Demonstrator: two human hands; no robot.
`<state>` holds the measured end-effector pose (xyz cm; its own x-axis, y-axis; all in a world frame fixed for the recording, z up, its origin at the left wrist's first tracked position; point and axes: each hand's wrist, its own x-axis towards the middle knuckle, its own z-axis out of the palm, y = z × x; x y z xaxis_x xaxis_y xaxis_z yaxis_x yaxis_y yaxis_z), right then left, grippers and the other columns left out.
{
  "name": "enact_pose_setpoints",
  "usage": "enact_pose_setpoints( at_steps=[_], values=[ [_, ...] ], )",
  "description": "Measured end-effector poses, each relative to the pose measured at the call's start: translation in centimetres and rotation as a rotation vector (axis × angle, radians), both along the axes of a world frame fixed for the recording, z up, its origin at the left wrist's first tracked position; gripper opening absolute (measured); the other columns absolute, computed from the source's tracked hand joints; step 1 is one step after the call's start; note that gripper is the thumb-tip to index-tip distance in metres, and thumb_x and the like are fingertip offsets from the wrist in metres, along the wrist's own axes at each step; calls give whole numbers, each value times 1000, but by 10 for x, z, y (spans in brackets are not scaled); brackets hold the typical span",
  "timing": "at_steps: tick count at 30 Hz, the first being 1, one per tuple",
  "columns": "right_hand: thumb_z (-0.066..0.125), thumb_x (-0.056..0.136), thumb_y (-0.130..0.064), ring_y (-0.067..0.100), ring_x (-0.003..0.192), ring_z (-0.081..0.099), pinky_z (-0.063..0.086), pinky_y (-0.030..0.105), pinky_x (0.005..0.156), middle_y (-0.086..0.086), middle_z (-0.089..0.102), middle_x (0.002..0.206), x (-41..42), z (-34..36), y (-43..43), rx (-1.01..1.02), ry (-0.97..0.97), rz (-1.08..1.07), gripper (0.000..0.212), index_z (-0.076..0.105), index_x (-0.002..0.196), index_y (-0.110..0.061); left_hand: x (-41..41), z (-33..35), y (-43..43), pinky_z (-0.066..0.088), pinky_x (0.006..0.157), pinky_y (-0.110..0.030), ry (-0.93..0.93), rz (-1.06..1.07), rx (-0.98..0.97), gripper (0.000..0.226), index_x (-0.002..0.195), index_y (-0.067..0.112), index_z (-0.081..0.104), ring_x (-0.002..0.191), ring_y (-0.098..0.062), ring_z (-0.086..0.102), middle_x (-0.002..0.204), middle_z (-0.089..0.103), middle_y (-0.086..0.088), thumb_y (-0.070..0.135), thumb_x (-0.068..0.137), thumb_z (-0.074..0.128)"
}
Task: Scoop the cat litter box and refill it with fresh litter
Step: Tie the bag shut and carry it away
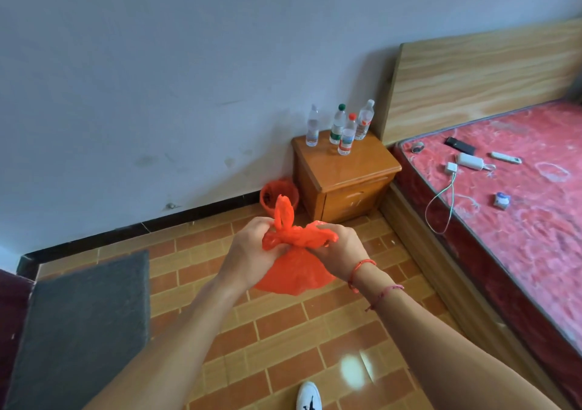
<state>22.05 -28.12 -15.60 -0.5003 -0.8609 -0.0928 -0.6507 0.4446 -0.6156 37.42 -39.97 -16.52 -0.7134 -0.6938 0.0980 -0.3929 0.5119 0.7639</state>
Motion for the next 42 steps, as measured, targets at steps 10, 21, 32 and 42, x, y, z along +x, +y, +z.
enact_pose_setpoints(
  at_steps=[10,21,32,42],
  values=[
    [65,84,-13,13,81,65,46,13,66,-8,71,84,-95,-3,-81,-33,-58,-23,18,76,92,-25,-78,-20,-85,46,85,-21,-103,-12,88,57,124,33,61,103,-9,62,114,65,11,29,70,77],
    [72,81,-27,14,88,68,50,25,81,-2,74,91,-174,-39,-233,137,-168,-54,20,74,101,-27,-154,-70,-230,50,77,-27,-92,13,133,28,106,32,67,88,-7,64,96,70,13,23,80,73],
    [72,81,-15,17,91,66,37,4,66,-7,67,88,-233,-86,-345,233,-238,-80,18,74,99,-17,-217,-125,-337,51,76,-31,-177,-7,193,27,108,25,68,88,-12,64,97,69,7,22,81,70],
    [72,78,-13,23,97,66,51,31,83,6,73,102,-283,-162,-394,281,-277,-132,28,75,103,-26,-258,-188,-371,45,85,-23,-302,76,211,35,117,20,68,102,-18,61,110,64,-2,20,82,72]
  ],
)
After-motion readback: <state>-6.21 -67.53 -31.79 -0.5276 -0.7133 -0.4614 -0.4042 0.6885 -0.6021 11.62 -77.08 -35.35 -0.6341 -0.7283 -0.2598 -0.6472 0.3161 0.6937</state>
